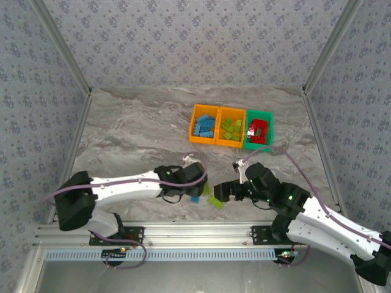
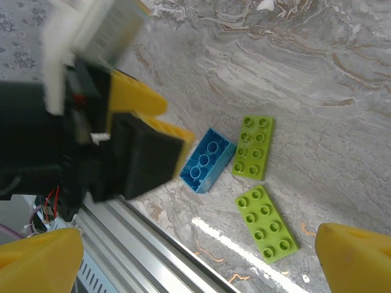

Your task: Sort the legos into containers by color

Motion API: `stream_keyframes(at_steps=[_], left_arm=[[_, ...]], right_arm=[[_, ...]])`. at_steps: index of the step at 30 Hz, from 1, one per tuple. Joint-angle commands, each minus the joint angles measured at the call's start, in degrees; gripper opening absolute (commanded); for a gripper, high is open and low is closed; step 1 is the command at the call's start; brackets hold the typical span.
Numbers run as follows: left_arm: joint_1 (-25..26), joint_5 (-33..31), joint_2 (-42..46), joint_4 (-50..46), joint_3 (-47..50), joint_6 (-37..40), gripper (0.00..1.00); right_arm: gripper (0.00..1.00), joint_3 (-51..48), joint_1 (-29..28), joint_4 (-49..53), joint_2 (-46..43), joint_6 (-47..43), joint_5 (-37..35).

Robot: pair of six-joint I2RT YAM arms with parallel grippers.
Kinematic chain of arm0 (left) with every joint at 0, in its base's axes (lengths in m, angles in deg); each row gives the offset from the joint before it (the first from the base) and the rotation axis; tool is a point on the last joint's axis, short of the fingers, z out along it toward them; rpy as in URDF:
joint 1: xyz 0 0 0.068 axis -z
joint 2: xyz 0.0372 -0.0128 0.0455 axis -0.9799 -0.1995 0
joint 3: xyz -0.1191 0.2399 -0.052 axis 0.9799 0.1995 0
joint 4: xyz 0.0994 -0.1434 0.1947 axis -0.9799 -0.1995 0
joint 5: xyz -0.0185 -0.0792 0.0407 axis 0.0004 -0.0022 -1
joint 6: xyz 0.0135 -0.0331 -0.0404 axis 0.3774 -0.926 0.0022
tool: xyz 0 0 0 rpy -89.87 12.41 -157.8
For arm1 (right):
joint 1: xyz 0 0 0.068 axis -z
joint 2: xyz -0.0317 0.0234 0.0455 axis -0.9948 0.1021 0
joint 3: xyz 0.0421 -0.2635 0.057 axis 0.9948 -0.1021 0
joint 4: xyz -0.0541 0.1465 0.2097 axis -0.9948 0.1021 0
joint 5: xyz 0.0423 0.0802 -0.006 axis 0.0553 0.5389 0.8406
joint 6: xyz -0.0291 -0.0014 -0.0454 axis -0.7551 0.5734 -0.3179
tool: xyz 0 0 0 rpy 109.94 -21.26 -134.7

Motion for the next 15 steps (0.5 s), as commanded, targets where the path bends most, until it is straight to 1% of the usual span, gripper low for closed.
stream_keyframes(at_steps=[1,6,11,13,15], left_arm=[[1.4,2.5,-4.7,-0.3,-3.2,0.3,0.60],[3.1,3.6,-8.3,0.3,-3.4,-1.6,0.59],[3.4,3.3,-9.0,0.7,-2.0,-3.8,0.48],[3.3,3.1,-9.0,1.0,-1.5,-4.2,0.45],[3.4,2.8,-9.1,1.0,-1.1,-4.5,0.44]], right_arm=[[1.00,-0.4,0.3,0.6,-1.2,0.0,0.5],[1.00,-2.0,0.4,0.5,-3.0,0.9,0.1],[1.00,-2.3,0.5,1.1,-3.3,0.8,-0.1],[1.00,-2.3,0.6,0.9,-3.3,0.8,0.0],[1.00,-2.3,0.6,1.0,-3.2,0.8,0.0]])
